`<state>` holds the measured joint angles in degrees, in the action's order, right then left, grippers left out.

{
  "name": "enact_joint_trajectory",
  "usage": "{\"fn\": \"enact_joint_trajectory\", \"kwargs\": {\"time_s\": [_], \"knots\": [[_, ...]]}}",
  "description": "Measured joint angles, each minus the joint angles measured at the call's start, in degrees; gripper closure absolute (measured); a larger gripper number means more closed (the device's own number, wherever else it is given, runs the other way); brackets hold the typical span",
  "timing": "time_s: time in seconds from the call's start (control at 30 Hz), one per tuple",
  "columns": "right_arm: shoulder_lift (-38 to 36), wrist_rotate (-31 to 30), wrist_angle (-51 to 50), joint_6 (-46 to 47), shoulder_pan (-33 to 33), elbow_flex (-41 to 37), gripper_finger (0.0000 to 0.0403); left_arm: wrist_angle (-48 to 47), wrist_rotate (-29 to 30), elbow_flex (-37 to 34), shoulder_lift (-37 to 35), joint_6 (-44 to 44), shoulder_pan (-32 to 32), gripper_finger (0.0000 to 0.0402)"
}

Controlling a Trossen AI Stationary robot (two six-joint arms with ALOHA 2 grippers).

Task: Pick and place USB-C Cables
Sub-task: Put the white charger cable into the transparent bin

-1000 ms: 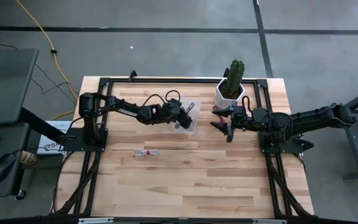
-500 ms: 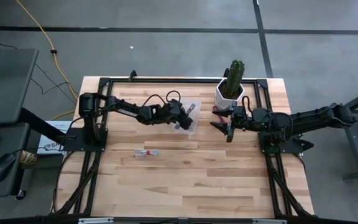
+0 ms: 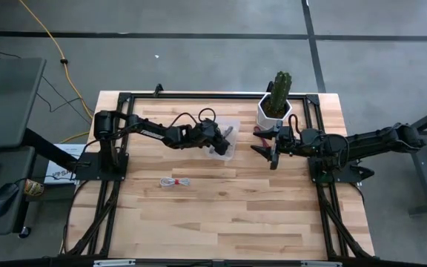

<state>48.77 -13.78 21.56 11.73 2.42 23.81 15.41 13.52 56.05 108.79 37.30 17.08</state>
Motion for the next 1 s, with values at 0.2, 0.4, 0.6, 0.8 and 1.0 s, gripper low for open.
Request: {"fn": "enact_joint_trajectory", "kwargs": {"time_s": [0.2, 0.4, 0.6, 0.8, 1.0], "knots": [[0.0, 0.0, 0.02, 0.0, 0.0, 0.0, 0.0142, 0.7, 0.3, 0.0, 0.02, 0.0, 0.52, 0.0341], [0.0, 0.0, -0.03, -0.14, 0.0, 0.0, 0.0142, -0.47, -2.91, 1.96, -1.28, -2.18, 1.47, 0.0341], [0.0, 0.0, -1.63, -0.15, 0.0, 0.02, 0.0142, -2.79, -6.97, 3.19, -9.32, -7.67, 1.67, 0.0341], [0.0, -0.17, -1.86, -0.17, 0.0, 0.02, 0.0142, -7.56, -5.82, 2.49, -24.12, -16.76, -1.87, 0.0341], [0.0, -0.97, -1.58, -0.13, 0.0, 0.02, 0.0142, -7.88, 1.15, -4.37, -40.35, -22.8, -11.26, 0.0341]]}}
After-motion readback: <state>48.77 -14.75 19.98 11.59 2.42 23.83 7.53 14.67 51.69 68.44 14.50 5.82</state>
